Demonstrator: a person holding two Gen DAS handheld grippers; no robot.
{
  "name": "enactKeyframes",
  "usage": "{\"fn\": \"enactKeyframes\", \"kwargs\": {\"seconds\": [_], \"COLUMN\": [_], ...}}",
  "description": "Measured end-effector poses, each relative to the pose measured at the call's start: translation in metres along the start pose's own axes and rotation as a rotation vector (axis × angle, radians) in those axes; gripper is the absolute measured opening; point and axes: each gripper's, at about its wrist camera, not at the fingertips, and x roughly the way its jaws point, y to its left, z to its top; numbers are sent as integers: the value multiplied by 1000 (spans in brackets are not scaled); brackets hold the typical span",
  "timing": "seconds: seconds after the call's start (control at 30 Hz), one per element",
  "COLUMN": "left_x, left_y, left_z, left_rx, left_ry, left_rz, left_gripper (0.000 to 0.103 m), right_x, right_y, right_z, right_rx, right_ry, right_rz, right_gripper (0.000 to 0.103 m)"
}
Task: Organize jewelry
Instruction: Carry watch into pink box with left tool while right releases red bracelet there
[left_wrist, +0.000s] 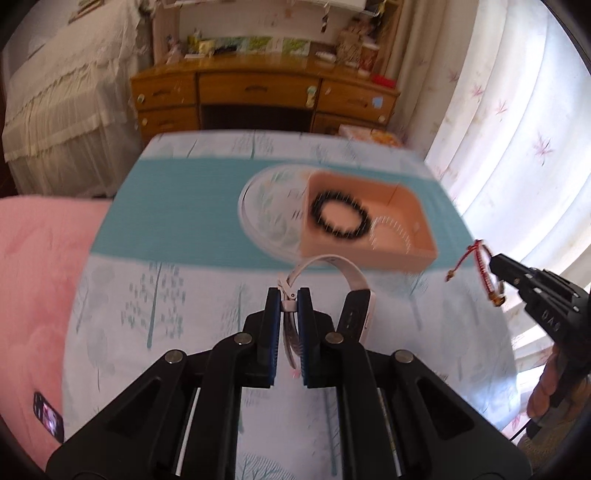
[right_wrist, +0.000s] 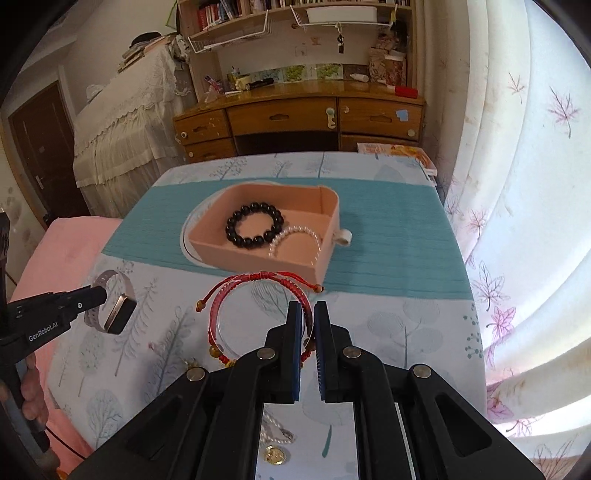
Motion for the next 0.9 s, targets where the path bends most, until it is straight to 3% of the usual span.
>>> {"fn": "enactKeyframes", "kwargs": {"seconds": [0.13, 0.3, 0.57, 0.67, 0.8, 0.9], "left_x": [2, 31, 98, 116, 121, 110], "left_y": [-23, -43, -52, -51, -44, -39], "left_z": [46, 86, 97, 91, 85, 81], "left_rx": [38, 31, -7, 9, -3, -24], "left_ry": [-58, -53, 30, 59, 76, 55], "left_rz": [-15, -65, -77, -73, -91, -104], "left_gripper": [6, 6, 7, 18, 55, 57], "right_x": [-6, 8, 70, 94, 119, 120], "right_y": [7, 9, 2, -4, -11, -14], "right_z": [44, 94, 132, 129, 118, 105], "right_rx": [12, 74, 160, 196, 237, 244], "right_ry": [-39, -48, 17, 49, 85, 82], "right_rz": [19, 18, -8, 3, 16, 20], "right_gripper": [7, 7, 7, 7, 14, 16]}}
